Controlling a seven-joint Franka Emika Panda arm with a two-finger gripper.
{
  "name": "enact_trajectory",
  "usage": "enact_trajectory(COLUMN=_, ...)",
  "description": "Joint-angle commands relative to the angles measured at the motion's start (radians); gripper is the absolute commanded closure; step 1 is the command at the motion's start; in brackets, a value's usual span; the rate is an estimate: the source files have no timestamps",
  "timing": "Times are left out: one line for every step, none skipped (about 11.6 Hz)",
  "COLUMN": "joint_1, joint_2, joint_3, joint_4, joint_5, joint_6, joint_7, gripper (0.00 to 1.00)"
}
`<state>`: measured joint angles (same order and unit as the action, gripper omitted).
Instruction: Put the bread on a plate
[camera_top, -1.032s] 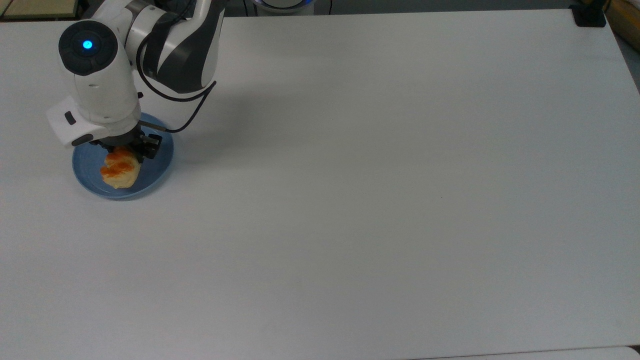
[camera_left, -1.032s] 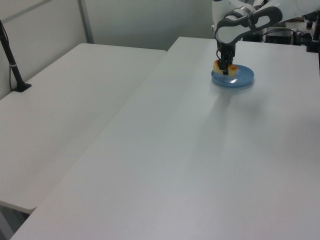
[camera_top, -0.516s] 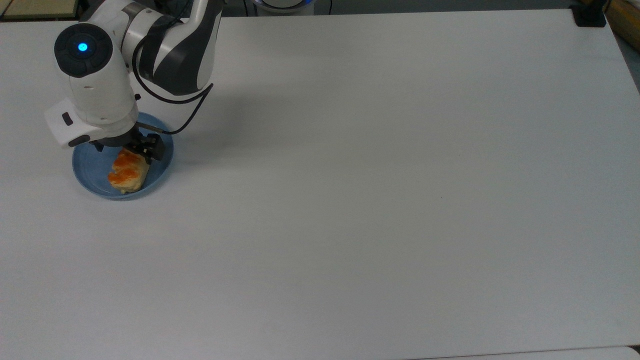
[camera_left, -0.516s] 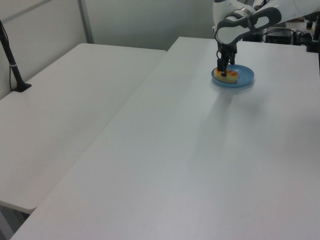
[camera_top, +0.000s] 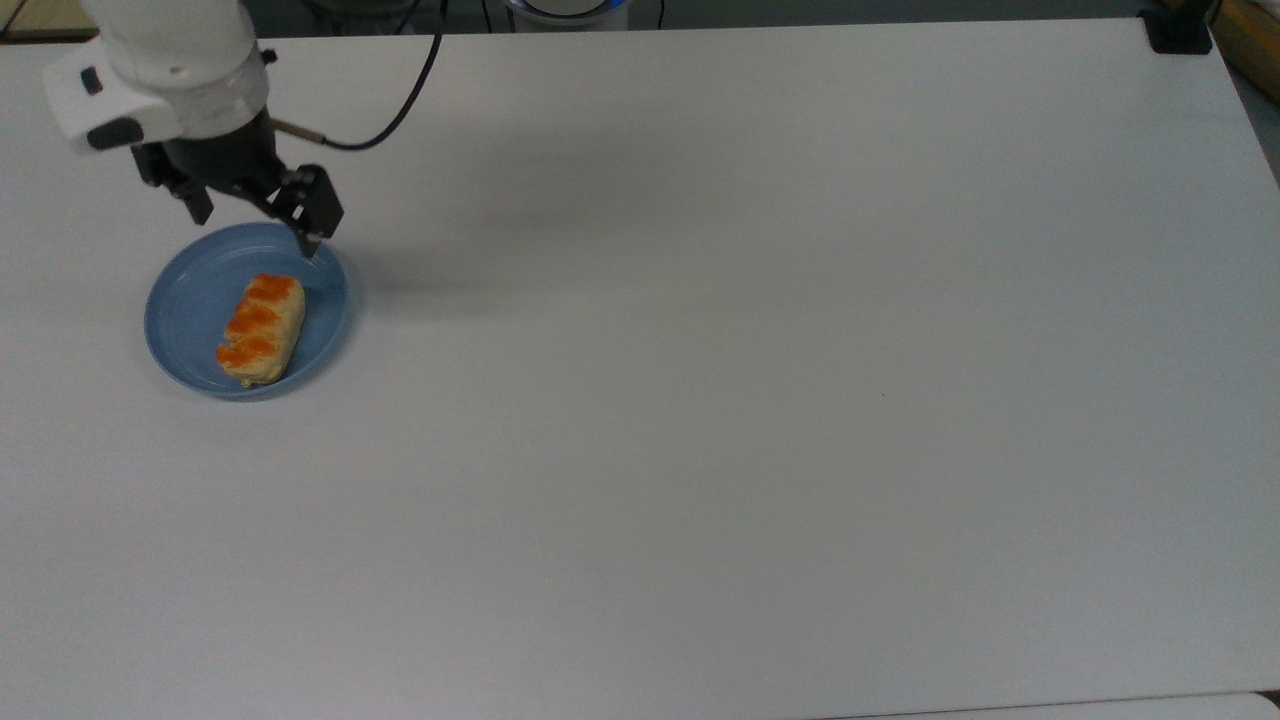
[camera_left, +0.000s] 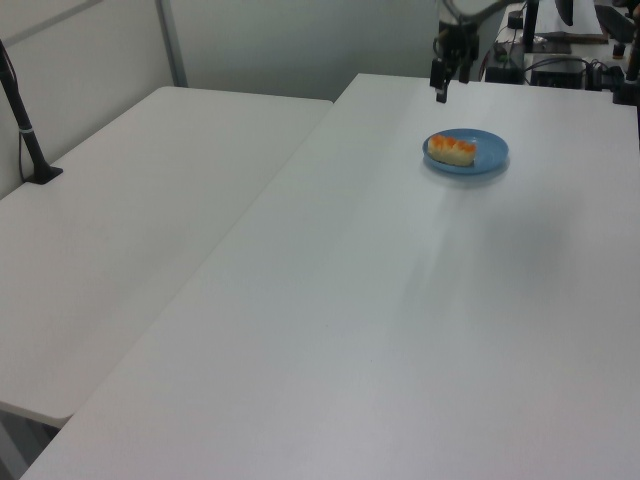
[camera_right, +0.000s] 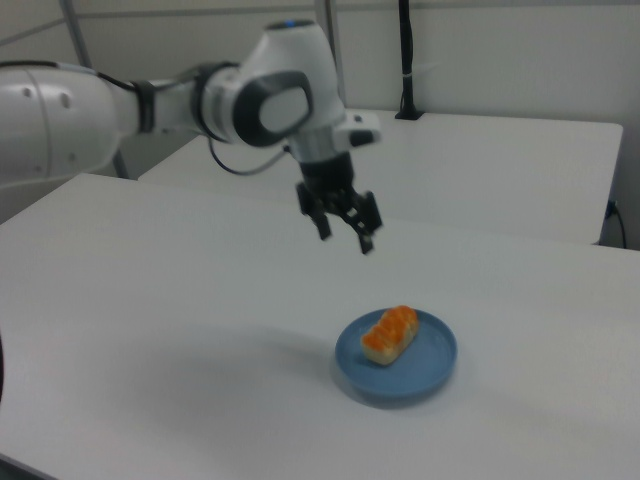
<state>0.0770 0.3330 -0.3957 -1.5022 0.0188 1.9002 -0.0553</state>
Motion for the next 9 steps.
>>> enact_trajectory(joint_1=0.017, joint_2=-0.118, joint_3=0.095, joint_4=-0.038, joint_5=0.001, joint_6=-0.114, joint_7=0.092, gripper=0.00)
enact_trajectory(joint_1=0.027, joint_2=-0.147, joint_3=0.125, joint_4=-0.039, joint_5=-0.003, joint_6=-0.148, joint_7=0.133, gripper=0.00)
enact_trajectory(joint_1=0.029, joint_2=-0.170, joint_3=0.161, joint_4=-0.038, joint_5=-0.011, joint_6=-0.186, joint_7=0.141, gripper=0.00)
enact_trajectory(joint_1=0.024, joint_2=-0.190, joint_3=0.203, joint_4=-0.038, joint_5=-0.013, joint_6=-0.217, joint_7=0.141, gripper=0.00)
enact_trajectory(joint_1=0.021, joint_2=-0.199, joint_3=0.227, joint_4=-0.038, joint_5=-0.014, joint_6=-0.233, joint_7=0.144, gripper=0.00)
enact_trajectory(joint_1=0.015, joint_2=-0.209, joint_3=0.265, joint_4=-0.038, joint_5=-0.014, joint_6=-0.245, joint_7=0.146, gripper=0.00)
enact_trajectory(joint_1=0.007, joint_2=-0.212, joint_3=0.287, joint_4=-0.036, joint_5=-0.014, joint_6=-0.251, joint_7=0.146, gripper=0.00)
enact_trajectory(joint_1=-0.006, joint_2=-0.222, joint_3=0.320, joint_4=-0.039, joint_5=-0.014, joint_6=-0.256, joint_7=0.146, gripper=0.00)
enact_trajectory(joint_1=-0.026, joint_2=-0.232, joint_3=0.342, joint_4=-0.042, joint_5=-0.014, joint_6=-0.256, joint_7=0.144, gripper=0.00)
